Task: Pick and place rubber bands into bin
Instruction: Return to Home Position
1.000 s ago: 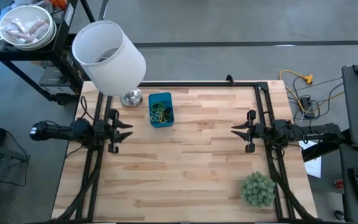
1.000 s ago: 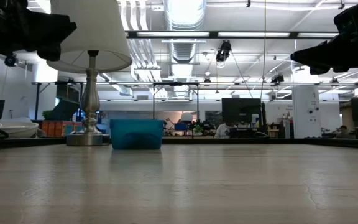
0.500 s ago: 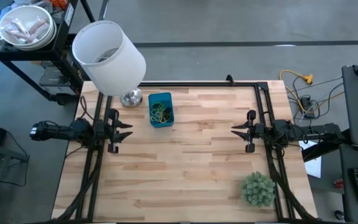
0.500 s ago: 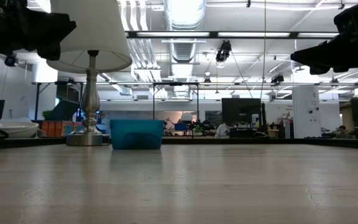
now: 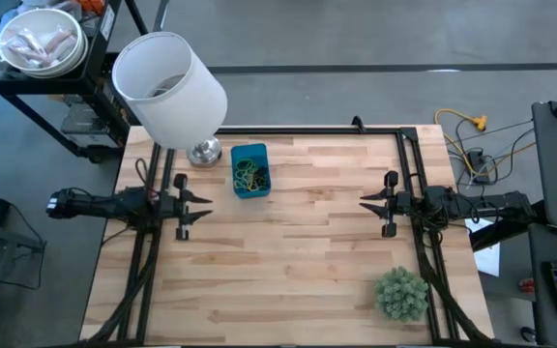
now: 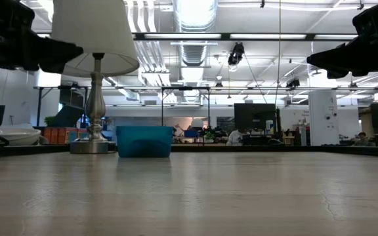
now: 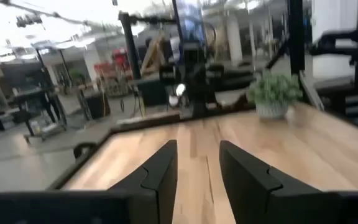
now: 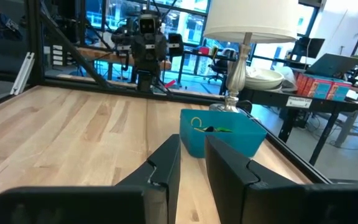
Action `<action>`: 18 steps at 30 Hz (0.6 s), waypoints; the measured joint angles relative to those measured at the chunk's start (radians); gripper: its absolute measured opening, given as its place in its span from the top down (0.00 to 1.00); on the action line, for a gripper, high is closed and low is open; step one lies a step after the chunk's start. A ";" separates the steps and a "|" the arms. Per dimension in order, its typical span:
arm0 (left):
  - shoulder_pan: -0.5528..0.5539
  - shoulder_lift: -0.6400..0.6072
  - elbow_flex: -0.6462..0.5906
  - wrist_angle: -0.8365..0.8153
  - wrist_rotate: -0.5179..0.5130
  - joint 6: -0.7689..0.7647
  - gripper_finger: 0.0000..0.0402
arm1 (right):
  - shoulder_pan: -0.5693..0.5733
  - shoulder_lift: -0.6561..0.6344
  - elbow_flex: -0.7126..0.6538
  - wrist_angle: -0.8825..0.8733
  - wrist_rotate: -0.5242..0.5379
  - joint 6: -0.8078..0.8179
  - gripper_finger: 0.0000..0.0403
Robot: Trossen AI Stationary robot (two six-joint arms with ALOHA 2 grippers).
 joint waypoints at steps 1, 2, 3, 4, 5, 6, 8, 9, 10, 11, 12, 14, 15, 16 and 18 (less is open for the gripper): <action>0.000 0.000 0.000 -0.018 0.000 -0.001 0.74 | 0.000 0.000 0.000 0.000 0.000 -0.001 0.83; 0.001 0.000 0.000 -0.025 0.000 -0.002 0.74 | 0.000 0.000 0.000 0.000 0.000 -0.002 0.83; 0.004 0.000 0.000 -0.028 0.000 0.000 0.74 | 0.000 0.000 0.000 0.000 0.000 -0.002 0.83; 0.006 0.000 0.000 -0.028 -0.001 0.018 0.74 | 0.000 0.000 0.000 0.000 0.000 0.000 0.83; 0.010 0.000 0.000 -0.028 -0.001 0.043 0.74 | 0.000 0.000 0.000 0.000 0.000 0.000 0.83; 0.013 0.000 0.000 -0.029 -0.002 0.067 0.74 | 0.000 0.000 0.000 0.000 0.000 -0.001 0.83; 0.017 0.000 0.000 -0.029 -0.003 0.097 0.74 | 0.000 0.000 0.000 0.000 0.000 -0.001 0.83; 0.017 0.000 0.000 -0.029 -0.003 0.098 0.74 | 0.000 0.000 0.000 0.000 0.000 0.000 0.83; 0.017 0.000 0.000 -0.029 -0.003 0.098 0.74 | 0.000 0.000 0.000 0.000 0.000 0.000 0.83; 0.017 0.000 0.000 -0.029 -0.004 0.098 0.74 | 0.000 0.000 0.000 0.000 0.000 -0.001 0.83; 0.017 0.000 0.000 -0.029 -0.004 0.098 0.74 | 0.000 0.000 0.000 0.000 0.000 -0.002 0.83; 0.017 0.000 0.000 -0.029 -0.004 0.098 0.74 | 0.000 0.000 0.000 0.000 0.000 0.000 0.83; 0.017 0.000 0.000 -0.029 -0.004 0.096 0.74 | 0.000 0.000 0.000 0.000 0.000 0.000 0.83; 0.017 0.000 0.000 -0.029 -0.004 0.096 0.74 | 0.000 0.000 0.000 0.000 0.000 -0.001 0.83; 0.017 0.000 0.000 -0.029 -0.004 0.093 0.74 | 0.000 0.000 0.000 0.000 0.000 -0.001 0.83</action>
